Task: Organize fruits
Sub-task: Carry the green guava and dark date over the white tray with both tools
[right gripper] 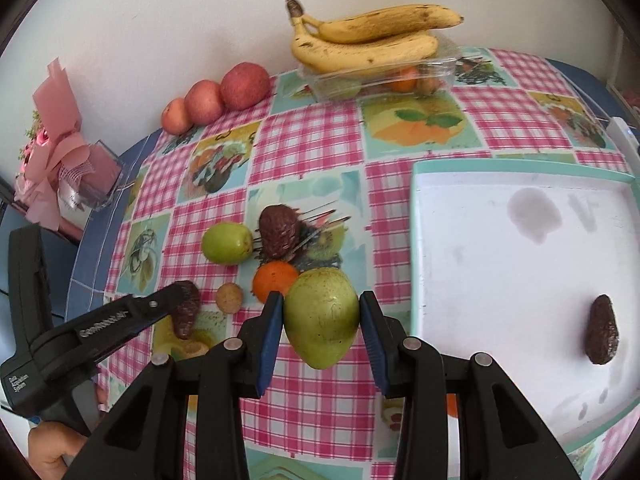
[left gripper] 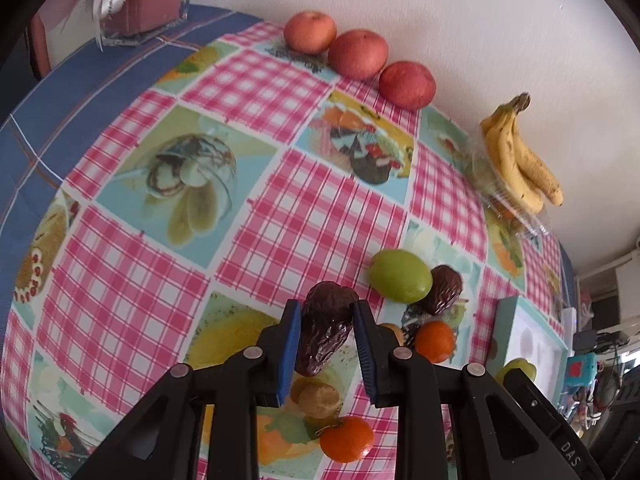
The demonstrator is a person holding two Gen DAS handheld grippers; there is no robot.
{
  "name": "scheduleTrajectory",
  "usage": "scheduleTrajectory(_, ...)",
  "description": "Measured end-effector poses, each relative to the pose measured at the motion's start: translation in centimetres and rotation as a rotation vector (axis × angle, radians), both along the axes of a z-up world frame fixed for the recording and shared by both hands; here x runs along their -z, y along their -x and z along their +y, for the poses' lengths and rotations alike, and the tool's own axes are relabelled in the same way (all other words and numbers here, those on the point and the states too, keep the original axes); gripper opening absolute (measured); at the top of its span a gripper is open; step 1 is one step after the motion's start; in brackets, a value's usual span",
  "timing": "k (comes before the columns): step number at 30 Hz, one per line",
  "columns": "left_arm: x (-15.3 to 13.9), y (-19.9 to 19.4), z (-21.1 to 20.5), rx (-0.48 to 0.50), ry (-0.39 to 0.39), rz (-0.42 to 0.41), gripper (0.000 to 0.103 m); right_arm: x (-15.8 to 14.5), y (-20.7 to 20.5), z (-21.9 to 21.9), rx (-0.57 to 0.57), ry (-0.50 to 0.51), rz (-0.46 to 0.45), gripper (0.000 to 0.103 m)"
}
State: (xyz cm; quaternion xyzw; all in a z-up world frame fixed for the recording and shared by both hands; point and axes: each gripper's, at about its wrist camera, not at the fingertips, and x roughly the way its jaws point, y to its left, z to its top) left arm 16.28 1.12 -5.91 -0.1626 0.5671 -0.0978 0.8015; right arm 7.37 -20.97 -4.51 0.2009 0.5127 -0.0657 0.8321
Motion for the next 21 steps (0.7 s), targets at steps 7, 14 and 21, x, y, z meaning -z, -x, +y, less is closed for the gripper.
scheduleTrajectory(7, -2.7, 0.4, 0.0, -0.001, 0.018, -0.071, 0.029, -0.7, 1.4, -3.0, 0.097, -0.004, -0.015, 0.04)
scheduleTrajectory(14, -4.7, 1.1, -1.8, 0.048, 0.048, -0.109, 0.029, -1.9, 3.6, -7.2, 0.237, 0.03, -0.018, 0.04)
scheduleTrajectory(21, -5.7, 2.5, -7.3, 0.191, 0.042, -0.128, 0.029, -2.9, 6.4, -11.7, 0.381, 0.085, -0.002, 0.04)
